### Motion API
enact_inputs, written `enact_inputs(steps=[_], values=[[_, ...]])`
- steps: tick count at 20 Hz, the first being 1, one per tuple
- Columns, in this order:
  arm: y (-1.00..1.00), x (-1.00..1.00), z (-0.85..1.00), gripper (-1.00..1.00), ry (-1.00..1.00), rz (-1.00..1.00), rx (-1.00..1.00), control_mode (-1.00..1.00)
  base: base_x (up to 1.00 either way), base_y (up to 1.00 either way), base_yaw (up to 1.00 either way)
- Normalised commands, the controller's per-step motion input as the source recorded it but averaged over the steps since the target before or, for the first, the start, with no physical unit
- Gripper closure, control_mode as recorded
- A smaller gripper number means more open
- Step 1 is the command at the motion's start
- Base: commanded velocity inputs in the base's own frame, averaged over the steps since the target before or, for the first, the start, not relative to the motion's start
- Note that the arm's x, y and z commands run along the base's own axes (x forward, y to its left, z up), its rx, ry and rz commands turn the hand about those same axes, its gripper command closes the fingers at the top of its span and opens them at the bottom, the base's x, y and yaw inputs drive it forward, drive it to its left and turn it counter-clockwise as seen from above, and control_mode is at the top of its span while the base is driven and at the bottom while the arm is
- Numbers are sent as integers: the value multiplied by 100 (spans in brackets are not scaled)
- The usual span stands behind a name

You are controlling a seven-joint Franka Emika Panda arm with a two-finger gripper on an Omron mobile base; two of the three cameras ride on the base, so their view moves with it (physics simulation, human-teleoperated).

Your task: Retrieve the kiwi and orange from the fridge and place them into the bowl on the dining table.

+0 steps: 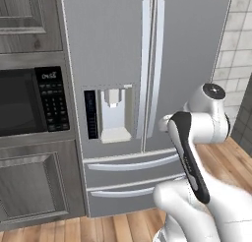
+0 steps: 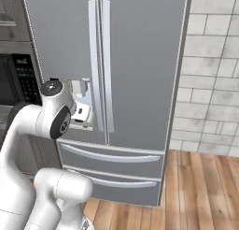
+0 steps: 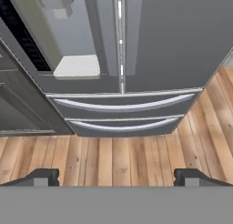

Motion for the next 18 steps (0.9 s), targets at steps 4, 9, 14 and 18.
enact_inputs(steps=[4, 9, 14, 18], values=[[-8, 55, 25, -100, -10, 0, 0, -100, 0, 0, 0], [-1, 57, 22, -100, -12, 0, 0, -100, 0, 0, 0], [-3, 56, 31, -100, -8, 0, 0, -100, 0, 0, 0], [-13, 27, 37, -100, -10, 0, 0, -100, 0, 0, 0]])
